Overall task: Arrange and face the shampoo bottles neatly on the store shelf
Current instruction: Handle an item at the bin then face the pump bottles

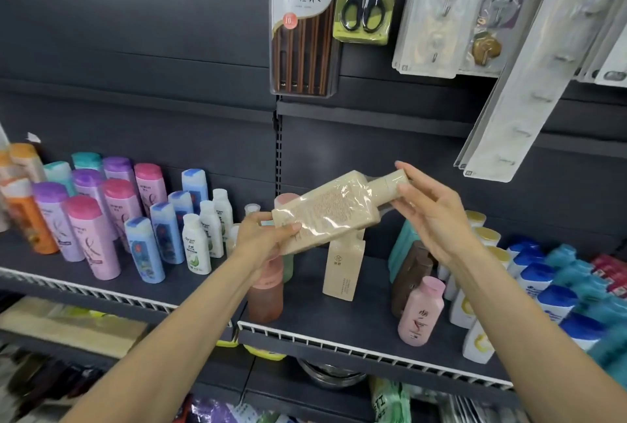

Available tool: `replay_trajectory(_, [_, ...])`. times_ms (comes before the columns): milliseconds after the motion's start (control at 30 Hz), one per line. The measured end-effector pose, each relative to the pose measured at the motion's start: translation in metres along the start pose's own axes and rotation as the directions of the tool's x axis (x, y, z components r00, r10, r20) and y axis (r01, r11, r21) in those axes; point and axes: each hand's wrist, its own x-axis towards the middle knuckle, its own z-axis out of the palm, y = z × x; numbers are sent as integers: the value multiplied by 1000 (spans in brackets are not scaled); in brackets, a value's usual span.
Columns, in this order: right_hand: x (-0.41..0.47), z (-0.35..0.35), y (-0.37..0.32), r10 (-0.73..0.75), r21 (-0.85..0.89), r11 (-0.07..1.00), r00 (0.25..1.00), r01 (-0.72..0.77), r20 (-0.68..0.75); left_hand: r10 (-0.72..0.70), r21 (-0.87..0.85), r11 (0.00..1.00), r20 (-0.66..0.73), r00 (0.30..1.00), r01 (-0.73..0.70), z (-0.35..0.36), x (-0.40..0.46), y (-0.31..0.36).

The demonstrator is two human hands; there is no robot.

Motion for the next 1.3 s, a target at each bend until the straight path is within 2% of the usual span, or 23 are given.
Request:
replay_trajectory(167, [-5, -6, 4, -1, 62, 998, 998, -2, 57, 22, 29, 999, -15, 1000, -22, 1, -4, -5])
replay_trajectory(300, [-5, -6, 4, -15, 21, 1000, 997, 13, 73, 71, 55, 996, -63, 996, -67, 0, -8, -7])
replay_trajectory(533, [-3, -6, 9, -61, -200, 979, 995, 44, -79, 88, 121, 990, -90, 992, -77, -9, -11, -3])
replay_trajectory(667, [-4, -11, 11, -48, -299, 954, 997, 26, -67, 53, 134, 990, -109, 993, -38, -13, -15, -8])
replay_trajectory(800, [-9, -13, 15, -15, -381, 924, 1000, 20, 17, 66, 150, 988, -156, 986, -43, -19, -22, -17])
replay_trajectory(1033, [-10, 1, 38, 58, -438, 898, 998, -49, 7, -33, 85, 995, -243, 970, 55, -42, -38, -25])
replay_trajectory(1200, [-11, 45, 52, 156, -363, 924, 985, -117, 79, -107, 20, 993, -277, 955, 117, -79, -46, -32])
replay_trajectory(1300, [-9, 81, 67, 196, -375, 915, 976, -147, 95, -71, 22, 997, -268, 961, 80, -110, -53, -36])
